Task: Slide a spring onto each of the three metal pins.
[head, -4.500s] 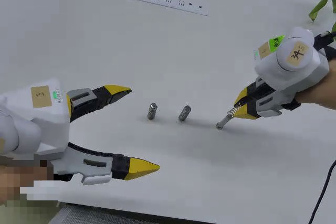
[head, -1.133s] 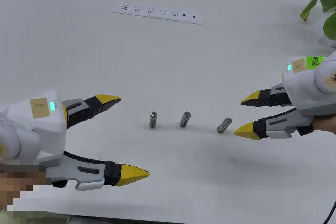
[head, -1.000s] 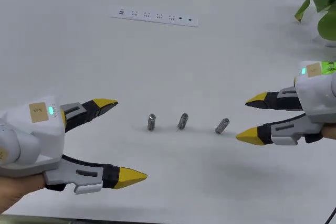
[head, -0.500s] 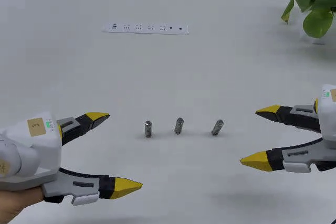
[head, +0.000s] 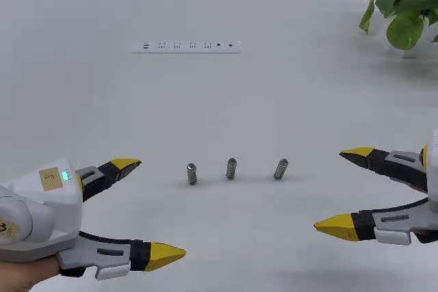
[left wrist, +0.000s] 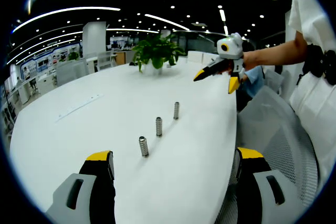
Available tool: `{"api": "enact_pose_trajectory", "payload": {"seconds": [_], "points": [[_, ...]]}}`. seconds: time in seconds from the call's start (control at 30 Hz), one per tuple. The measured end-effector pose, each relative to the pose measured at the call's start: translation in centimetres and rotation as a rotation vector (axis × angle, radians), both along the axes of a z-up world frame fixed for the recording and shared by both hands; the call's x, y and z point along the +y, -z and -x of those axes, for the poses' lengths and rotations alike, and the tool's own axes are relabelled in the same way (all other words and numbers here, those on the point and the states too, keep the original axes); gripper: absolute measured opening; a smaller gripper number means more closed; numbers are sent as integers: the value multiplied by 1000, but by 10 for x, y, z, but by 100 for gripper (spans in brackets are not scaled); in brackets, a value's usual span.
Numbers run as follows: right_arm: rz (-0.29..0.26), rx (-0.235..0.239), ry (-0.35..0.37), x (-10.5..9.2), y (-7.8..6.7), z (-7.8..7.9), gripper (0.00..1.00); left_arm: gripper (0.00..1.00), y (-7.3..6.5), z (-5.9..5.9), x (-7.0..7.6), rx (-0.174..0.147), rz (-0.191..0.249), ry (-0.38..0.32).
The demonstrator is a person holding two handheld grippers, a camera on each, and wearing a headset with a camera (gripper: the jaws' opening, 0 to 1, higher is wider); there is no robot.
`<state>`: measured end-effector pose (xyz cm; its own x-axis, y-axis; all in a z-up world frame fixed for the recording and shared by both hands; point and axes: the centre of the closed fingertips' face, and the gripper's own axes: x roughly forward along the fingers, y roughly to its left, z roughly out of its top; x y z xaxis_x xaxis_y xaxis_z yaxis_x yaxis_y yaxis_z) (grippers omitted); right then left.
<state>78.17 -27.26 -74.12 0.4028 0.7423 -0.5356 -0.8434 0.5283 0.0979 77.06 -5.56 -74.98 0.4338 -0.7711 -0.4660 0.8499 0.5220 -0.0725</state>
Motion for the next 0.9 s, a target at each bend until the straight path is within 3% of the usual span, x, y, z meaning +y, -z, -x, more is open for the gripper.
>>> {"api": "enact_pose_trajectory", "payload": {"seconds": [0.9], "points": [[-15, -25, 8, -3, -5, 6, 89, 99, 1, 5, 2, 2, -13, 4]]}}
